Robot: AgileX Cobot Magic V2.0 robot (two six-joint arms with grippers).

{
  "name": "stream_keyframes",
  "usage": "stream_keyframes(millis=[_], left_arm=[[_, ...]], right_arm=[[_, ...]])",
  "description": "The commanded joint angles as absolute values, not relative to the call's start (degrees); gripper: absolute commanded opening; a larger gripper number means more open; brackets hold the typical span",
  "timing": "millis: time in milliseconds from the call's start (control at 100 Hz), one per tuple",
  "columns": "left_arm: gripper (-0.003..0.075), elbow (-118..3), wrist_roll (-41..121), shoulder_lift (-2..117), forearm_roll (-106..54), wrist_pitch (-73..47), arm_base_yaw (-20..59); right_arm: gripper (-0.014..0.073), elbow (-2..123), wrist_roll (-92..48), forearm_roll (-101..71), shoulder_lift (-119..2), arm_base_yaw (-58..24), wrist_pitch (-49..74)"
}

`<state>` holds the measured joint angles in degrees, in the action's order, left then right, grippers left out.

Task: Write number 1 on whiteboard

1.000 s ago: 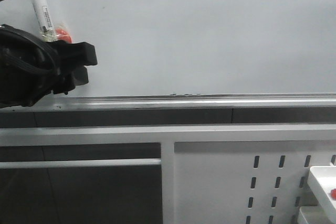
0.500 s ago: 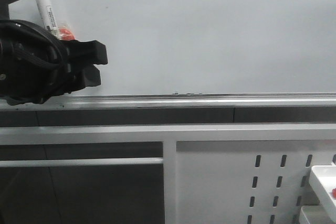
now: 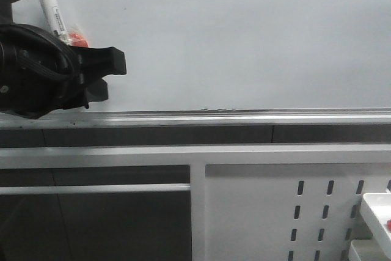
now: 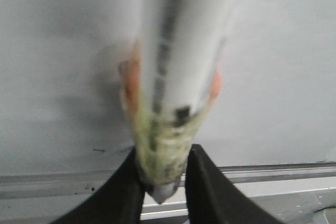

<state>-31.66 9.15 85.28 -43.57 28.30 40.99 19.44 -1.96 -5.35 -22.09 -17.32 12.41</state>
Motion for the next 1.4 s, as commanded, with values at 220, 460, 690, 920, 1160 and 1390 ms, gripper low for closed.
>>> stream_keyframes(millis=[220,460,690,920,1160,1390], left_arm=[[-0.002,-34.83,10.16,81.46,-38.97,38.3,39.98],[-0.002,-34.98,10.16,72.15,-9.57,24.55,44.3],[-0.002,-38.01,10.16,64.81,13.15,12.6,55.47],[-0.002,-39.7,10.16,62.74,22.52,-2.38,62.45],[-0.002,-39.7,10.16,62.28,22.67,-10.1,64.31],[-0.002,-39.7,10.16,61.58,22.67,-10.1,64.31]], right_arm=[[0.0339,22.21,-2.6,-5.51,-22.88,-17.37,12.03],[0.0338,29.85,-26.67,-15.06,-22.88,-24.26,25.64],[0.0338,36.49,-35.47,-24.54,-28.53,-36.1,31.88],[0.0339,43.49,-35.47,-25.56,-38.53,-45.87,28.59],[0.0339,47.44,-35.58,-24.82,-46.59,-51.92,25.98],[0.0339,47.44,-35.58,-24.53,-50.75,-54.16,21.71]])
